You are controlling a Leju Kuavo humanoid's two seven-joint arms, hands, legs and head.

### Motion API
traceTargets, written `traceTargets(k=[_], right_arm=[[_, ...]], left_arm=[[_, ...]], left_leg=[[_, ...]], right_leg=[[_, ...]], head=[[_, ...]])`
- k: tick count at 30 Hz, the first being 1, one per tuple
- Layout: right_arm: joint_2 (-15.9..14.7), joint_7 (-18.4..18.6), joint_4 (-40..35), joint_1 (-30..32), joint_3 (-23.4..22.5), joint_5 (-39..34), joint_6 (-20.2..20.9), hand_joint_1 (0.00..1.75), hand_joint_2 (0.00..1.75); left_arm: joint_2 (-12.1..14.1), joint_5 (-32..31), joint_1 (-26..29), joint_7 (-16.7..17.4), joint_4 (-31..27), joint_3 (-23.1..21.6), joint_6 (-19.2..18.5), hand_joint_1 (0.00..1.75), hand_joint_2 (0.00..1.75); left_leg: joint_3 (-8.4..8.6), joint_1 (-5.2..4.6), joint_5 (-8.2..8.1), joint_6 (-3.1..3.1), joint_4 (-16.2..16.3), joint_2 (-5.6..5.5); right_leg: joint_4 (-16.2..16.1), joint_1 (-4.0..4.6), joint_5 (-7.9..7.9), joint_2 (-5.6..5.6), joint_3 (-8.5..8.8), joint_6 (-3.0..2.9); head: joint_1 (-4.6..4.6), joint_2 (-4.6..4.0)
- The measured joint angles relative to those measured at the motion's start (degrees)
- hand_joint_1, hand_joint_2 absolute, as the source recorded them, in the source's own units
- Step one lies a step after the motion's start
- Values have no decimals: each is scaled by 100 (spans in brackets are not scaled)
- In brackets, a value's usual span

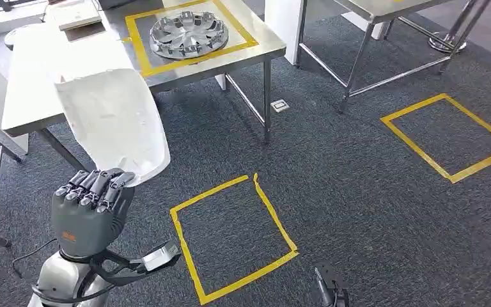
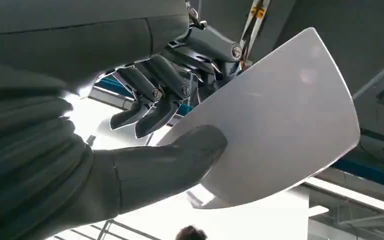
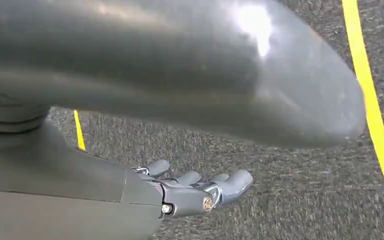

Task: Take the parts from the cabinet and place them on the table.

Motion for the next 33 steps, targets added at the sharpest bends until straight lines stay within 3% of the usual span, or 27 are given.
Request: traceTargets(k=[1, 2, 4, 5, 6, 8, 9, 11, 12, 15, 16, 17, 19, 20, 21, 22, 25, 27, 28, 30, 31, 32, 33], right_arm=[[0, 2, 0, 4, 0, 4, 4, 0, 0], [0, 2, 0, 4, 0, 9, 13, 0, 0], [2, 4, 0, -3, 0, 15, 48, 0, 0], [2, 9, 0, -4, 0, 17, 57, 0, 0], [15, 11, 0, -21, 0, 17, 70, 0, 0], [15, 39, 0, -20, 0, 15, 79, 0, 0], [15, 42, 0, -14, 0, 18, 79, 0, 0], [17, 39, 0, -23, 0, 13, 68, 0, 0], [17, 40, 0, -42, 0, 13, 70, 0, 0], [9, 44, 0, -36, 0, 7, 70, 0, 0], [7, 44, 0, -19, 0, 7, 70, 0, 0], [7, 44, 0, -5, 0, 7, 70, 0, 0], [7, 48, 0, 1, 0, 7, 72, 0, 0], [7, 70, 0, 9, 0, 7, 72, 0, 0], [9, 85, 4, 18, 0, 7, 74, 0, 0], [9, 107, 4, 4, 0, 9, 77, 0, 0], [11, 96, 4, 0, 0, 15, 79, 0, 0], [9, 94, 2, 2, 0, 18, 81, 0, 0], [9, 92, 2, -9, 0, 15, 76, 0, 0], [11, 92, 2, -4, 0, 18, 81, 0, 0], [11, 92, 2, 2, 0, 15, 81, 0, 0], [11, 92, 2, 4, 0, 15, 81, 0, 0], [13, 92, 2, 3, 0, 17, 81, 0, 0]], left_arm=[[4, 0, 39, 4, 7, 2, 9, 175, 175], [7, -2, 59, 7, 7, 2, 15, 175, 175], [11, -7, 60, 9, 1, 7, 35, 175, 175], [20, -7, 63, 11, -6, 15, 46, 175, 175], [26, -11, 80, 9, -8, 20, 48, 175, 175], [31, -11, 97, 20, -28, 37, 55, 175, 175], [31, -11, 110, 24, -28, 44, 55, 175, 175], [24, -11, 129, 26, -57, 46, 57, 175, 175], [18, -11, 121, 26, -59, 46, 59, 175, 175], [15, -26, 157, 26, -57, 46, 57, 175, 175], [15, -28, 173, 28, -57, 46, 59, 175, 175], [15, -33, 181, 31, -57, 46, 57, 175, 175], [13, -57, 187, 46, -57, 46, 57, 175, 175], [13, -74, 188, 46, -59, 46, 57, 175, 175], [13, -76, 191, 52, -52, 50, 57, 175, 175], [13, -83, 192, 55, -57, 59, 57, 175, 175], [15, -92, 187, 59, -76, 85, 55, 175, 175], [15, -90, 180, 57, -100, 96, 59, 175, 175], [20, -92, 184, 57, -98, 105, 59, 175, 175], [26, -90, 195, 57, -96, 140, 68, 175, 175], [33, -90, 208, 57, -87, 149, 68, 175, 175], [39, -90, 212, 57, -83, 151, 70, 175, 175], [42, -90, 212, 57, -83, 151, 74, 175, 175]], left_leg=[[-90, -4, 133, 23, 4, -5], [-41, -10, 396, 59, -244, -11], [333, -47, 1104, 164, -1282, -28], [482, -87, 1204, 222, -1633, -59], [558, -116, 1115, 248, -1694, -73], [601, -152, 1035, 274, -1798, -79], [631, -132, 1009, 316, -1853, -77], [825, -94, 967, 379, -1939, -87], [876, -93, 934, 412, -1952, -80], [982, -103, 804, 426, -1950, -70], [1039, -102, 755, 417, -1949, -71], [1115, -97, 697, 402, -1949, -73], [1322, -87, 553, 363, -1946, -65], [1394, -86, 473, 341, -1947, -52], [1464, -105, 408, 305, -1904, -48], [1425, -114, 373, 258, -1914, -56], [1499, -106, 355, 166, -1875, -51], [1196, -94, 434, 117, -1320, -52], [894, -83, 386, 83, -866, -52], [290, -74, -31, 60, -151, -52], [114, -74, -171, 62, -61, -52], [47, -75, -133, 77, -176, -52], [73, -79, 66, 102, -455, -52]], right_leg=[[1, 14, -44, 21, 59, -1], [1, 23, -94, 46, 126, 2], [-2, 37, -207, 74, 294, 13], [-15, 29, -263, 75, 363, 32], [-33, 59, -297, 86, 347, 87], [-106, 9, -289, 95, 404, 161], [-50, 25, -223, 88, 429, 205], [128, 16, -275, 33, 390, 237], [402, 13, -385, 11, 226, 253], [1517, 22, -816, 9, -595, 279], [1601, 22, -765, 8, -749, 293], [1453, 18, -595, 4, -780, 288], [596, 6, 81, -25, -575, 289], [107, 2, 494, -59, -462, 274], [18, 41, 394, -82, -465, 260], [7, 69, 330, -92, -401, 182], [-13, 58, 309, -43, -318, 49], [-73, 28, 249, -32, -186, -15], [-87, 28, 206, -31, -133, -37], [-92, 30, 95, -17, -13, -41], [-92, 31, 35, -8, 61, -41], [-92, 31, -28, 5, 147, -39], [-93, 31, -88, 14, 235, -35]], head=[[2, 0], [0, 0], [4, 0], [0, 0], [2, 0], [-15, 0], [-9, 0], [7, 0], [4, 0], [4, 0], [13, 0], [11, 0], [15, 0], [15, 0], [-7, 0], [-11, 0], [-7, 0], [-37, 0], [-46, 0], [-41, 0], [-44, 0], [-46, 0], [-41, 0]])
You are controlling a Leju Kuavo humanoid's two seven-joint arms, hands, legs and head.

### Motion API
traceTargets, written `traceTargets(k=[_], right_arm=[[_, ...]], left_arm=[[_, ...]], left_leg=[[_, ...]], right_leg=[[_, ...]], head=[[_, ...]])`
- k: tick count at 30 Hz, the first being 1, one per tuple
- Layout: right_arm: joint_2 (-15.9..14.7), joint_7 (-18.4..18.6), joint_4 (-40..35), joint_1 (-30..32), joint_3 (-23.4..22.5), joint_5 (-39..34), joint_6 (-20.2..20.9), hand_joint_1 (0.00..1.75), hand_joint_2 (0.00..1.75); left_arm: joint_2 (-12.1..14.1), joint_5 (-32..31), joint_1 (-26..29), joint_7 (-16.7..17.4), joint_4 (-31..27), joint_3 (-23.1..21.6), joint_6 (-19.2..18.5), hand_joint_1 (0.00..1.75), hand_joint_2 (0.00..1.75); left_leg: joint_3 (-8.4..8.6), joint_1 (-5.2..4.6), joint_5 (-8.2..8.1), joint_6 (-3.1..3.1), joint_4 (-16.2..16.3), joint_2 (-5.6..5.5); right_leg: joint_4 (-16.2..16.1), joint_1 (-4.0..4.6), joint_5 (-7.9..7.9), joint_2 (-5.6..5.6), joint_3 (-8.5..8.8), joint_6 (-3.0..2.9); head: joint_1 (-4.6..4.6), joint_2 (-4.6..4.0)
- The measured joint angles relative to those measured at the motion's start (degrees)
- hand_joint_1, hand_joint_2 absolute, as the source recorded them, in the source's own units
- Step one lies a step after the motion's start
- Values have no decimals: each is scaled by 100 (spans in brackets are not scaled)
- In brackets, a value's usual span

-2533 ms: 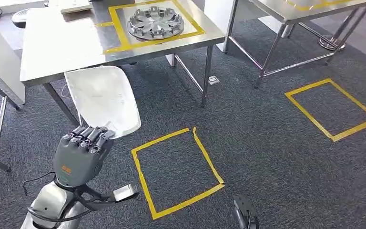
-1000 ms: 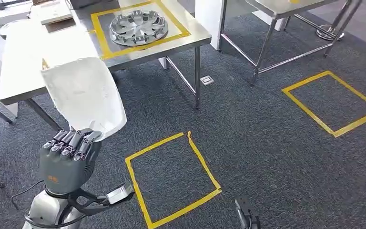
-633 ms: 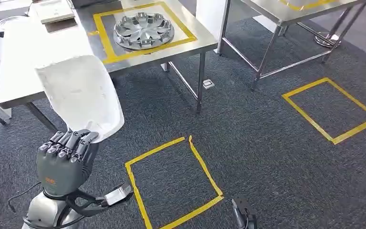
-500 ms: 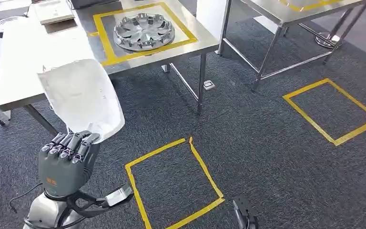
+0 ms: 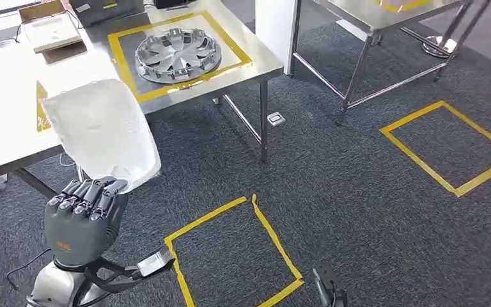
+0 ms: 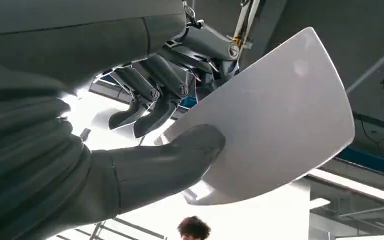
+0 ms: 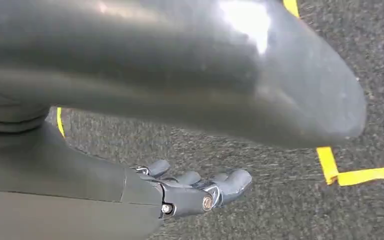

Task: Take the parts from the cabinet and place them on the table.

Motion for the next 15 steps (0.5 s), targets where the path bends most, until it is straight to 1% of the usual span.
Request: traceTargets(k=[1, 2, 3, 4, 5, 6, 7, 8, 9, 10, 11, 12, 13, 14, 15], right_arm=[[2, -2, 0, -3, 0, 0, 0, 0, 0], [2, -2, 0, -4, 0, 0, 0, 0, 0], [18, -4, 2, -1, 0, -2, 0, 0, 0], [20, 0, 2, -9, 0, -2, 0, 0, 0], [22, 0, 0, -14, 0, 0, 0, 0, 0], [22, -4, 0, -11, 0, 0, 2, 0, 0], [22, -2, 0, -15, 0, -2, 0, 0, 0], [17, -2, 0, -21, 0, 0, 0, 0, 0], [20, -7, 0, -29, 0, -2, 0, 0, 0], [22, -7, 0, -42, 0, 0, 2, 0, 0], [20, -4, 0, -51, 0, -2, 2, 0, 0], [20, -4, 0, -44, 0, -2, 2, 0, 0], [20, -2, 0, -28, 0, -2, 2, 0, 0], [20, -4, 0, -16, 0, -2, 15, 0, 0], [20, -4, 0, -10, 0, -2, 20, 0, 0]], left_arm=[[0, 0, 1, 0, 0, 4, 0, 175, 175], [7, 0, 1, 0, 0, 7, 2, 175, 175], [15, 0, 3, 0, 4, 11, 4, 175, 175], [17, 2, 2, 2, 9, 22, 15, 175, 175], [17, 0, 6, 0, 4, 26, 17, 175, 175], [28, 2, 5, 2, 2, 35, 20, 175, 175], [26, 2, 0, 4, 2, 37, 22, 175, 175], [20, 0, 5, -2, -11, 37, 26, 175, 175], [22, 0, -2, 0, -13, 37, 26, 175, 175], [22, 0, -5, 0, -13, 37, 26, 175, 175], [20, 0, 0, 0, -13, 37, 26, 175, 175], [22, 0, 9, -4, -13, 37, 26, 175, 175], [22, 0, 18, -2, -11, 37, 26, 175, 175], [22, 0, 31, -4, -11, 37, 26, 175, 175], [22, 0, 37, -2, -11, 37, 26, 175, 175]], left_leg=[[87, -6, 327, 34, -402, -1], [207, -20, 795, 85, -909, 0], [243, -50, 1199, 131, -1293, -1], [228, -74, 1126, 136, -1335, -26], [286, -77, 1147, 155, -1354, -26], [293, -51, 1127, 187, -1396, -38], [333, -60, 1092, 239, -1393, -32], [453, -33, 1117, 279, -1421, -37], [521, -33, 1079, 308, -1420, -29], [549, -33, 1041, 342, -1420, -26], [578, -37, 999, 345, -1419, -27], [611, -41, 950, 351, -1418, -29], [655, -41, 906, 352, -1416, -33], [725, -41, 849, 347, -1416, -40], [804, -41, 790, 338, -1414, -45]], right_leg=[[-3, 2, -64, 6, 90, 6], [-8, 4, -134, 8, 181, 23], [3, 11, -187, 16, 188, 51], [5, 32, -241, 49, 235, 102], [-38, 37, -313, 41, 234, 138], [61, 41, -260, 45, 306, 168], [15, 49, -264, 46, 344, 192], [85, 34, -305, 24, 316, 217], [336, 30, -322, 0, 230, 242], [706, 30, -409, -12, 2, 266], [1154, 29, -576, -16, -306, 291], [1525, 32, -799, -17, -600, 303], [1699, 34, -917, -17, -787, 316], [1666, 34, -908, -18, -888, 317], [1439, 34, -752, -20, -881, 302]], head=[[-4, 0], [-4, 0], [-9, 0], [-35, 0], [-17, 0], [-15, 0], [-11, 0], [0, 0], [0, 0], [11, 0], [15, 0], [17, 0], [17, 0], [22, 0], [24, 0]])
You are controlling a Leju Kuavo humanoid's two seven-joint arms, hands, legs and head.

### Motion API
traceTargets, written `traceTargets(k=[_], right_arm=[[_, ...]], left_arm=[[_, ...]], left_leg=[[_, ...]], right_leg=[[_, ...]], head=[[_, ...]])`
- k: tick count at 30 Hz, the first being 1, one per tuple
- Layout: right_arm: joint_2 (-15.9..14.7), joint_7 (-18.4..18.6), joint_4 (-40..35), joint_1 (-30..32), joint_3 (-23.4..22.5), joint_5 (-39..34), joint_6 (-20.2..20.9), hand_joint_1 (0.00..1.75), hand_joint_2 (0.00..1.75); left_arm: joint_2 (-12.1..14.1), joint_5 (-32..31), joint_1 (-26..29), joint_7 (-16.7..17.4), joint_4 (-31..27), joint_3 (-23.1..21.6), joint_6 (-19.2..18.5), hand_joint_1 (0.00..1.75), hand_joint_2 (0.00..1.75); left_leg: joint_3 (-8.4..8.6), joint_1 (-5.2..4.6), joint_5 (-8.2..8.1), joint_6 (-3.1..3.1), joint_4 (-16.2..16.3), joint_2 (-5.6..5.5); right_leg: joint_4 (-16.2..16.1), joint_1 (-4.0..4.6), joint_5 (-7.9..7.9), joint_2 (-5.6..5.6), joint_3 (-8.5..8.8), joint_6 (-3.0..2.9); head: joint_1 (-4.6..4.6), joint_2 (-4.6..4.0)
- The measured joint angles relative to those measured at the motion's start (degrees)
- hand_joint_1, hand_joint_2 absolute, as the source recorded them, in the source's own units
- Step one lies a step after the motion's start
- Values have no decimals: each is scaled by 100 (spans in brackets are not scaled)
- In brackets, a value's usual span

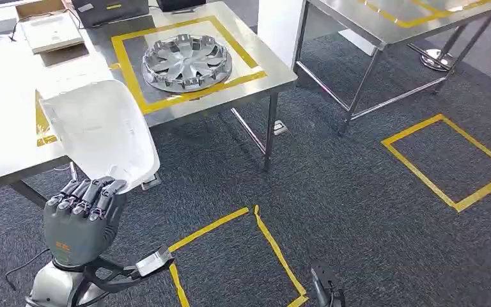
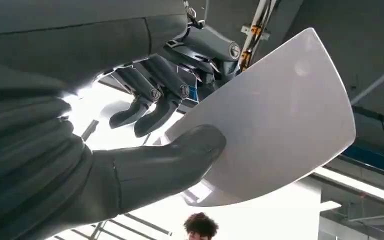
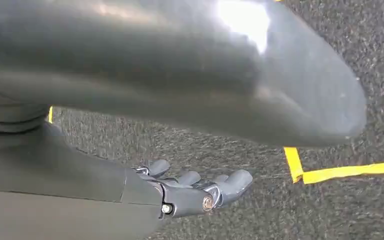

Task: Take the parts from the cabinet and place them on the table.

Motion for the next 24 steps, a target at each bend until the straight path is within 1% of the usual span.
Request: traceTargets(k=[1, 2, 3, 4, 5, 6, 7, 8, 9, 10, 11, 12, 13, 14, 15, 16, 17, 18, 19, 20, 21, 22, 23, 24], right_arm=[[0, -2, 0, 0, 0, 0, 0, 0, 0], [0, -4, 0, 4, 0, -2, 4, 0, 0], [0, -2, 0, 22, 0, -9, 7, 0, 0], [0, -2, 0, 25, 0, -9, 17, 0, 0], [0, -2, 0, 30, 0, -11, 46, 0, 0], [0, -9, 0, 39, 0, -13, 70, 0, 0], [0, -22, 0, 36, 0, -15, 90, 0, 0], [0, -33, 0, 22, 0, -18, 90, 0, 0], [0, -42, 0, 23, 0, -18, 90, 0, 0], [-4, -52, 0, 19, 0, -20, 90, 0, 0], [-4, -61, 0, 15, 0, -24, 90, 0, 0], [-4, -65, 0, 20, 0, -24, 94, 0, 0], [-4, -66, 0, 28, 0, -24, 98, 0, 0], [-4, -68, 0, 29, 0, -24, 98, 0, 0], [-4, -74, 0, 28, 0, -24, 98, 0, 0], [-2, -81, 0, 26, 0, -24, 98, 0, 0], [0, -81, 0, 23, 0, -24, 101, 0, 0], [0, -81, 0, 23, 0, -24, 101, 0, 0], [0, -83, 0, 14, 0, -26, 101, 0, 0], [0, -85, 0, 3, 0, -26, 103, 0, 0], [0, -81, 0, 3, -2, -24, 103, 0, 0], [0, -83, 0, 3, -2, -24, 103, 0, 0], [-4, -81, -2, 0, -2, -24, 103, 0, 0], [-7, -83, -2, -2, -2, -26, 103, 0, 0]], left_arm=[[0, 0, 0, 0, 0, 0, 0, 175, 175], [0, 0, -1, 0, 0, 0, 0, 175, 175], [4, 0, -2, 0, 4, 0, 0, 175, 175], [4, -4, 1, -4, 16, -2, -2, 175, 175], [6, 0, -5, -2, 13, -2, 0, 175, 175], [7, -2, -1, 0, 11, 0, 0, 175, 175], [9, -2, 0, -4, 13, -2, 0, 175, 175], [9, -2, -13, -2, 7, 0, 0, 175, 175], [9, -4, -22, -7, 0, -2, 0, 175, 175], [9, -4, -38, -4, -2, -2, 0, 175, 175], [9, -18, -39, -2, -2, -2, 0, 175, 175], [9, -31, -33, -4, 0, -2, -2, 175, 175], [11, -35, -28, 0, 6, -2, -11, 175, 175], [11, -37, -28, 2, 19, -2, -20, 175, 175], [11, -37, -30, 7, 22, -2, -20, 175, 175], [11, -37, -32, 7, 20, -2, -20, 175, 175], [11, -39, -32, 7, 20, -2, -22, 175, 175], [15, -42, -32, 9, 22, 0, -22, 175, 175], [22, -50, -26, 20, 26, 2, -24, 175, 175], [22, -68, -31, 37, 26, 2, -46, 175, 175], [24, -81, -32, 52, 11, 7, -57, 175, 175], [26, -90, -37, 61, 11, 9, -59, 175, 175], [20, -98, -39, 63, 0, 11, -59, 175, 175], [17, -105, -39, 66, -22, 11, -59, 175, 175]], left_leg=[[95, 0, -68, -14, 3, 0], [195, 0, -148, -40, 4, 4], [189, -2, -204, -65, 1, 10], [264, -29, -264, -97, 49, -14], [259, -37, -323, -135, 39, -16], [321, -29, -320, -170, 55, -13], [332, -35, -316, -196, 75, -21], [354, -36, -356, -223, 84, -19], [263, -24, -352, -248, 286, -3], [67, -15, -368, -281, 625, 15], [-175, 2, -446, -306, 994, 19], [-509, 15, -655, -336, 1465, 20], [-763, 18, -855, -348, 1760, 22], [-893, 23, -914, -351, 1810, 22], [-904, 25, -810, -337, 1623, 24], [-827, 23, -583, -311, 1278, 24], [-702, 22, -245, -283, 830, 24], [-588, 20, 221, -244, 358, 27], [-591, -11, 434, -232, 123, 21], [-541, -19, 282, -204, 159, 27], [-526, -26, 341, -162, 142, 22], [-502, -17, 329, -127, 101, 21], [-412, 3, 317, -81, 87, 12], [-331, 16, 281, -50, 45, 15]], right_leg=[[-410, 0, 310, -2, 91, -18], [-931, 2, 762, -9, 224, -36], [-1325, 5, 1218, -28, 285, -62], [-1368, 45, 1101, -42, 254, -90], [-1353, 47, 1077, -38, 282, -127], [-1375, 35, 1118, -31, 320, -163], [-1384, 38, 1092, -32, 353, -199], [-1388, 10, 1089, -16, 435, -231], [-1410, 5, 1063, -13, 493, -263], [-1413, 2, 1027, -14, 537, -289], [-1413, 2, 987, -14, 567, -308], [-1413, 4, 926, -14, 624, -313], [-1413, 4, 866, -12, 692, -314], [-1413, 3, 805, -7, 767, -315], [-1413, 3, 739, 4, 857, -314], [-1413, 3, 673, 9, 955, -308], [-1416, 3, 604, 13, 1053, -293], [-1424, 4, 533, 12, 1135, -270], [-1383, 30, 465, 20, 1190, -232], [-1423, 33, 417, 43, 1182, -182], [-1463, 25, 390, 41, 1213, -146], [-1385, 32, 464, 43, 1246, -101], [-1365, 34, 458, 44, 1276, -80], [-1181, 17, 448, 21, 1195, -62]], head=[[0, 0], [2, 0], [2, 0], [-11, 0], [-22, 0], [-9, 0], [-18, 0], [-11, 0], [-22, 0], [-50, 0], [-44, 0], [-44, 0], [-48, 0], [-46, 0], [-46, 0], [-46, 0], [-46, 0], [-48, 0], [-57, 0], [-72, 0], [-66, 0], [-57, 0], [-61, 0], [-44, 0]])
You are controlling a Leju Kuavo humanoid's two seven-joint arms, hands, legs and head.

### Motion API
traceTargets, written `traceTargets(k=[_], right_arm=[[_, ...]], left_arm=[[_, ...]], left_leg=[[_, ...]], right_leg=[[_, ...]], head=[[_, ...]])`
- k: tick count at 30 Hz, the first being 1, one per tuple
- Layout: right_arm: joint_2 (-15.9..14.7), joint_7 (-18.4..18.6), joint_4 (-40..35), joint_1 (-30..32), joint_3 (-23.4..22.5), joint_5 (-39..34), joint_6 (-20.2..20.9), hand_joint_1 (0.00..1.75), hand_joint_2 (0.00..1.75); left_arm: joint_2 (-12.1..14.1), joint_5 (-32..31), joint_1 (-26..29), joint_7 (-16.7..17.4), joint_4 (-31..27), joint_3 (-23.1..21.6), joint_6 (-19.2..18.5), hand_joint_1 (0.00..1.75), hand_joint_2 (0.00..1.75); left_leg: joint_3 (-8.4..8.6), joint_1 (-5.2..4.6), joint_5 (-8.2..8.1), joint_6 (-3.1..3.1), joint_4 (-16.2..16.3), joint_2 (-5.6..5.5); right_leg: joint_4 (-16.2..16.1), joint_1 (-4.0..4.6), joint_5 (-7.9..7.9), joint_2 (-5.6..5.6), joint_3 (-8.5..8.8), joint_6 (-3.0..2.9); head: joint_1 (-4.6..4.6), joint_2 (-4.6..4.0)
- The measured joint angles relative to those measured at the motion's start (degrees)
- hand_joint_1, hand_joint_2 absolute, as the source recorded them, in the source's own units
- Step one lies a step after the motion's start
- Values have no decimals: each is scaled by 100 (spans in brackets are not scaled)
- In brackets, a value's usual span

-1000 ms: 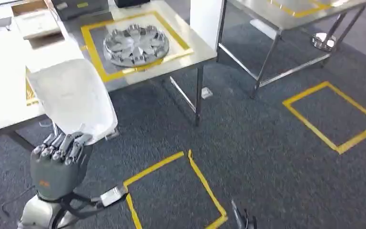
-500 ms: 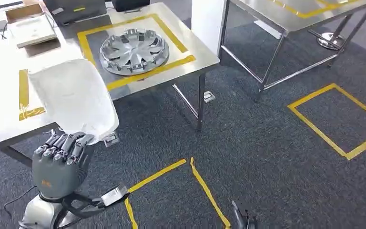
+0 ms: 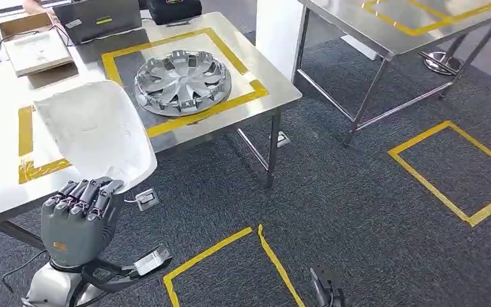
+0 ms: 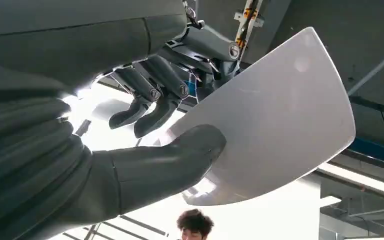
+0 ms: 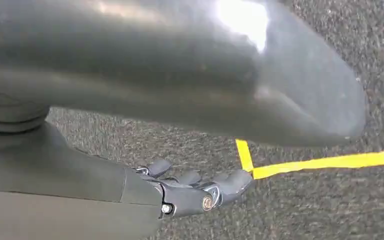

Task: Take the parts from the cabinet and place them on the table.

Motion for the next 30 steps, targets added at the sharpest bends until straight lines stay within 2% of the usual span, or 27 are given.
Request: traceTargets(k=[1, 2, 4, 5, 6, 7, 9, 10, 11, 12, 14, 15, 16, 17, 19, 20, 21, 22, 23, 24, 25, 26, 27, 28, 29, 30], right_arm=[[2, 0, 0, -10, 2, 0, 2, 0, 0], [2, 0, 0, -20, 2, -2, 2, 0, 0], [0, 2, 0, -3, 2, -17, 2, 0, 0], [0, -2, 0, 9, 2, -17, 2, 0, 0], [0, -7, 0, 17, 2, -24, 2, 0, 0], [0, -13, 0, 19, 2, -26, 4, 0, 0], [0, -13, 0, 23, 2, -26, 13, 0, 0], [0, -13, 2, 34, 2, -26, 17, 0, 0], [0, -11, 2, 20, 2, -26, 31, 0, 0], [0, -15, 0, 25, 2, -28, 53, 0, 0], [0, -20, 0, 29, 0, -28, 85, 0, 0], [9, -20, 0, 22, 0, -28, 85, 0, 0], [7, -26, 0, 15, 0, -28, 83, 0, 0], [4, -44, 0, 3, 0, -28, 85, 0, 0], [4, -83, 0, 2, 0, -26, 103, 0, 0], [4, -101, 0, 8, 0, -24, 103, 0, 0], [4, -109, 0, 10, 0, -22, 103, 0, 0], [7, -116, 0, 12, 0, -22, 103, 0, 0], [7, -116, 0, 10, 0, -24, 103, 0, 0], [9, -118, 0, 6, 0, -26, 103, 0, 0], [9, -125, 0, 8, 0, -37, 103, 0, 0], [15, -125, 0, -2, 0, -50, 103, 0, 0], [15, -124, 0, -19, -2, -61, 101, 0, 0], [15, -135, 0, -13, -2, -68, 101, 0, 0], [15, -146, 0, -7, -2, -77, 103, 0, 0], [13, -151, 0, -8, -4, -90, 103, 0, 0]], left_arm=[[0, 0, -15, 2, -4, 0, 0, 175, 175], [0, -2, -19, 9, -7, 0, -2, 175, 175], [0, -17, -2, 11, -6, 0, -9, 175, 175], [0, -26, 17, 20, -7, 0, -15, 175, 175], [0, -50, 28, 31, -7, 2, -15, 175, 175], [0, -59, 30, 37, -7, 2, -24, 175, 175], [-2, -87, 30, 44, -11, 2, -33, 175, 175], [0, -107, 26, 46, -11, 4, -33, 175, 175], [-2, -122, 39, 46, -13, 11, -46, 175, 175], [-2, -129, 41, 41, -31, 24, -53, 175, 175], [0, -129, 45, 48, -44, 44, -59, 175, 175], [0, -129, 37, 46, -59, 53, -59, 175, 175], [0, -129, 24, 48, -74, 61, -59, 175, 175], [0, -129, 20, 48, -74, 72, -59, 175, 175], [0, -131, 33, 48, -72, 87, -59, 175, 175], [9, -131, 52, 48, -70, 94, -61, 175, 175], [13, -138, 73, 50, -68, 101, -61, 175, 175], [15, -140, 77, 50, -70, 107, -61, 175, 175], [15, -149, 77, 52, -70, 114, -61, 175, 175], [18, -162, 77, 52, -72, 127, -61, 175, 175], [24, -175, 78, 55, -76, 140, -61, 175, 175], [33, -179, 87, 68, -74, 151, -61, 175, 175], [35, -190, 94, 72, -83, 160, -59, 175, 175], [39, -194, 103, 70, -101, 175, -61, 175, 175], [44, -195, 102, 77, -103, 184, -59, 175, 175], [42, -194, 101, 77, -116, 186, -50, 175, 175]], left_leg=[[46, 2, -32, 37, -5, 0], [76, 0, -69, 56, -5, 1], [153, -10, -169, 70, -5, -5], [209, -11, -217, 66, -4, -14], [289, -11, -277, 57, -4, -25], [370, -10, -336, 46, -4, -27], [537, -10, -465, 5, -4, -23], [514, -29, -520, -22, 9, -22], [556, -38, -540, -50, 31, -48], [539, -39, -585, -108, 2, -47], [627, -49, -582, -170, 30, -47], [588, -34, -614, -204, 89, -29], [495, -33, -612, -231, 332, -11], [262, -14, -691, -254, 729, -3], [-274, 7, -1036, -305, 1515, 6], [-492, 7, -1149, -312, 1755, 6], [-570, 7, -1084, -307, 1715, 6], [-534, 5, -894, -284, 1466, 6], [-413, 0, -608, -252, 1056, 6], [-254, -14, -252, -199, 565, 7], [-124, -46, 145, -128, 99, 11], [-133, -79, -58, -123, 76, 6], [-98, -82, -132, -105, 74, -2], [-56, -86, -32, -59, -5, -7], [-38, -73, -43, -8, -27, -4], [107, -42, -9, 6, -72, -3]], right_leg=[[288, 1, -29, -17, -150, 8], [702, -2, -153, -24, -422, 28], [1380, -1, -569, -24, -957, 78], [1477, -1, -640, -24, -1118, 91], [1345, -2, -535, -24, -1175, 92], [1037, -2, -279, -26, -1133, 78], [111, -3, 522, -38, -912, 55], [-162, 8, 791, -55, -920, 15], [-157, 37, 481, -64, -921, -39], [-171, 55, 618, -51, -882, -100], [-208, 30, 617, -46, -817, -184], [-229, 1, 610, -39, -735, -212], [-234, 0, 572, -35, -671, -256], [-236, 0, 525, -37, -627, -281], [-236, 6, 431, -37, -529, -296], [-236, 7, 373, -35, -463, -300], [-236, 7, 317, -29, -388, -303], [-236, 9, 260, -21, -309, -301], [-237, 13, 203, -18, -219, -293], [-242, 20, 145, -18, -132, -281], [-258, 15, 85, -20, -123, -267], [-249, 32, 37, 4, -34, -214], [-275, 26, -7, 8, -36, -170], [-240, 30, 41, 0, 49, -143], [-211, 33, 93, -4, 39, -103], [-177, 45, 61, -6, 42, -92]], head=[[-4, 0], [11, 0], [13, 0], [15, 0], [18, 0], [20, 0], [20, 0], [16, 0], [7, 0], [4, 0], [11, 0], [13, 0], [-9, 0], [-22, 0], [-22, 0], [-26, 0], [-26, 0], [-24, 0], [-26, 0], [-24, 0], [-28, 0], [-15, 0], [-22, 0], [-28, 0], [-15, 0], [-28, 0]])
